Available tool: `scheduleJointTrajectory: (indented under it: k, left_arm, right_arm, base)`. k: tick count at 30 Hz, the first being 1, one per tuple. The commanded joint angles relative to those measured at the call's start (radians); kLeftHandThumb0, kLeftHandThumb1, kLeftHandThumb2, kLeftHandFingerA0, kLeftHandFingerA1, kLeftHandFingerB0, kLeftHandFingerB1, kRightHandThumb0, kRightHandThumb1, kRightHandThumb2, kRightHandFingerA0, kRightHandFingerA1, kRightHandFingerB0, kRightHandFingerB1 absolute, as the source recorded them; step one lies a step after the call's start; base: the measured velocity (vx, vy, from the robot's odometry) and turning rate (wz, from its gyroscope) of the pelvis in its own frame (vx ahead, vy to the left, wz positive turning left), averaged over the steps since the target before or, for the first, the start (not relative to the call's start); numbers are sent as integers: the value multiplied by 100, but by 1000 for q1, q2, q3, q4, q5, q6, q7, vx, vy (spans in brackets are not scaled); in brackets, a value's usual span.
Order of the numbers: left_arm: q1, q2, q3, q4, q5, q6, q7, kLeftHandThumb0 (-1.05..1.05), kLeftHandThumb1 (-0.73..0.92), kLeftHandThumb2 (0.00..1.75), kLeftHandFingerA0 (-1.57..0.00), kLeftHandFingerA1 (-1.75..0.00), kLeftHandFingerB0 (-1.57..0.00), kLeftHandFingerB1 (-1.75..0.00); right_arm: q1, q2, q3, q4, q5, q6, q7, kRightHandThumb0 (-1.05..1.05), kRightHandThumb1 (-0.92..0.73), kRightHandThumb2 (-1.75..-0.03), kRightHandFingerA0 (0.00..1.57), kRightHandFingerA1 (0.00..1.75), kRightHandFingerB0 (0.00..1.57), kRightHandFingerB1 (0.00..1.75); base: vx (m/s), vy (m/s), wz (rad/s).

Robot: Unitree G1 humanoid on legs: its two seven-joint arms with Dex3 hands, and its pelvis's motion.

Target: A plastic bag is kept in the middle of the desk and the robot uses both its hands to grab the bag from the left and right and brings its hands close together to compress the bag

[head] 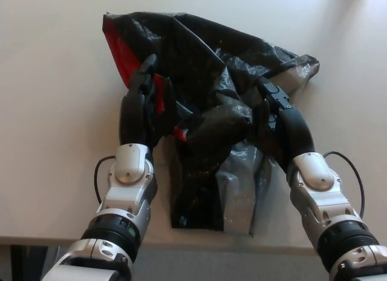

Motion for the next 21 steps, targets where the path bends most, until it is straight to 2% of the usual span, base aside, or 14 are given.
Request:
scheduleJointTrajectory:
  k: [1, 2, 3, 7, 8, 11, 12, 13, 14, 16, 17, 18, 19, 21]
  left_arm:
    - [7, -1, -4, 15, 22, -48, 31, -76, 92, 80, -6, -23, -9, -24]
    - [6, -3, -4, 16, 21, -56, 31, -75, 92, 81, -5, -24, -9, -25]
    - [4, -5, -7, 16, 24, -65, 34, -75, 83, 115, -5, -26, -9, -30]
    - [6, -4, -13, 21, 27, -105, 28, -72, 92, 84, -1, -23, -8, -25]
    - [4, -5, -14, 19, 27, -110, 28, -73, 84, 118, -5, -24, -7, -28]
    - [-3, -7, -12, 8, 21, -111, 31, -76, 84, 116, -5, -24, -9, -29]
    - [-6, -6, -13, 5, 23, -111, 34, -72, 92, 83, -2, -23, -8, -25]
    - [-8, -5, -14, 4, 24, -113, 33, -72, 92, 83, -2, -23, -8, -25]
    - [-8, -4, -15, 3, 24, -119, 28, -66, 81, 119, 0, -28, -7, -32]
    - [-7, -4, -17, 5, 26, -126, 31, -73, 86, 121, 0, -23, -14, -30]
    - [-5, -6, -17, 7, 26, -132, 31, -66, 82, 117, -1, -28, -4, -30]
    - [-3, -7, -16, 7, 22, -131, 25, -66, 82, 117, -1, -28, -4, -30]
    - [-3, -9, -12, 6, 15, -122, 20, -73, 92, 84, -1, -23, -7, -24]
    - [-1, -22, 4, 0, -14, -108, -8, -72, 92, 86, 0, -20, -4, -24]
  right_arm:
    - [-8, 20, -8, 2, 19, 0, -1, -82, -85, -123, 0, 23, 0, 15]
    - [-10, 24, -8, 2, 20, 1, 4, -84, -85, -124, 0, 22, 0, 13]
    - [-10, 25, -4, -1, 16, -2, 5, -83, -85, -124, 0, 23, 0, 14]
    - [-9, 24, 17, -6, -4, -20, 13, -83, -85, -125, 0, 20, 0, 14]
    - [-10, 23, 19, -6, -5, -21, 14, -86, -92, -97, 0, 16, 0, 9]
    - [-12, 22, 26, -11, -5, -33, 17, -83, -86, -123, 0, 19, 0, 14]
    - [-13, 23, 27, -15, -3, -35, 18, -89, -84, -107, 0, 11, 0, 7]
    - [-13, 24, 29, -19, -3, -34, 18, -89, -84, -107, 0, 11, 0, 7]
    - [-14, 24, 30, -20, -2, -30, 18, -89, -84, -108, 0, 11, 0, 7]
    - [-15, 24, 33, -20, -2, -36, 20, -83, -92, -90, 0, 8, 0, 8]
    - [-17, 27, 32, -22, 3, -34, 24, -84, -86, -124, 0, 17, 0, 13]
    - [-18, 30, 29, -23, 8, -31, 23, -84, -86, -124, 0, 17, 0, 13]
    - [-18, 30, 30, -23, 7, -33, 22, -84, -86, -123, 0, 18, 0, 14]
    - [-15, 28, 34, -28, 3, -47, 27, -84, -87, -124, 0, 17, 0, 13]
  base:
    - [0, 0, 0]
    - [0, 0, 0]
    - [0, 0, 0]
    - [0, 0, 0]
    - [0, 0, 0]
    - [0, 0, 0]
    - [0, 0, 0]
    - [0, 0, 0]
    - [0, 0, 0]
    - [0, 0, 0]
    - [0, 0, 0]
    - [0, 0, 0]
    - [0, 0, 0]
    - [0, 0, 0]
